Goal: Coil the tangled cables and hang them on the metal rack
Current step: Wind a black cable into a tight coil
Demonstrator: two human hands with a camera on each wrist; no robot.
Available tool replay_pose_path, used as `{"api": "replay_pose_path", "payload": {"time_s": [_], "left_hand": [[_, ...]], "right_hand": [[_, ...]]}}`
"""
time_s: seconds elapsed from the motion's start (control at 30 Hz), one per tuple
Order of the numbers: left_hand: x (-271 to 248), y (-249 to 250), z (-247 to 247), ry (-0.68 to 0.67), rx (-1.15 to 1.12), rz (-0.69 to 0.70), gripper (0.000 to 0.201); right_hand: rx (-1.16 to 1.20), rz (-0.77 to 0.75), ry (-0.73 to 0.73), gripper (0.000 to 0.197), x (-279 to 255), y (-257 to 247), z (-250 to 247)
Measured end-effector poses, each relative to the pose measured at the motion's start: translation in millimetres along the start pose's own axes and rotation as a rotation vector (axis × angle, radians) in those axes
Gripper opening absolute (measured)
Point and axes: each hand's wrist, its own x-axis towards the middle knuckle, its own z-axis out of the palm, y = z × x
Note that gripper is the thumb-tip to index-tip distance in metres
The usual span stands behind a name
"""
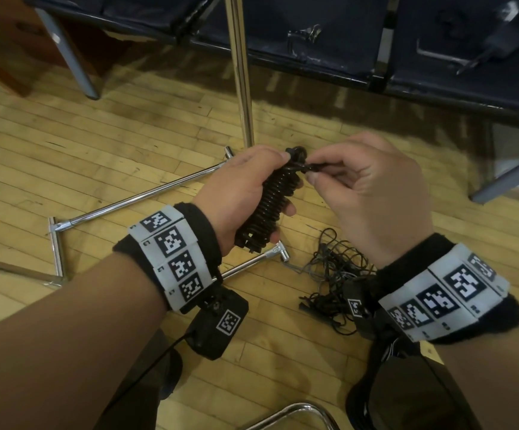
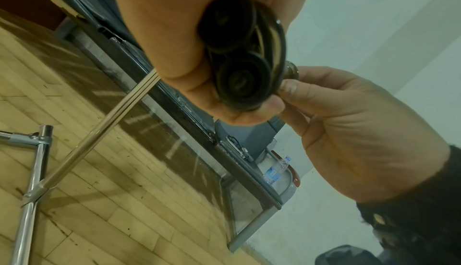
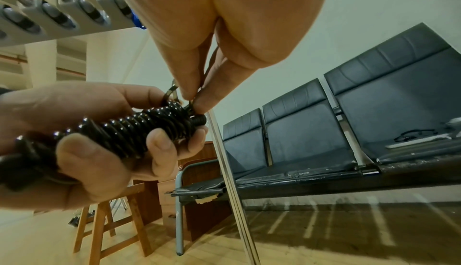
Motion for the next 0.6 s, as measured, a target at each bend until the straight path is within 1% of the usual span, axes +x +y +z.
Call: {"api": "replay_pose_path", "payload": {"time_s": [0.13, 0.4, 0.5, 0.6], "left_hand": [[-0.7, -1.9, 3.5, 0.048, 0.061, 0.007, 0.022], [-2.7, 0.9, 2.3, 0.021, 0.060, 0.013, 0.011], [-3.1, 1.3, 2.2, 0.001, 0.073, 0.034, 0.012], [-2.6, 2.2, 1.5, 0.013, 0.141, 0.049, 0.013]], "right_hand": [[-0.077, -0.040, -0.011, 0.015, -1.6, -1.6, 1.4], [-0.093, -0.065, 0.002, 0.014, 0.5, -0.5, 2.5], [-0.098, -0.073, 0.010, 0.014, 1.4, 0.0, 2.3], [-0.122, -0.080, -0.003, 0.013, 1.5, 1.4, 1.6]]}}
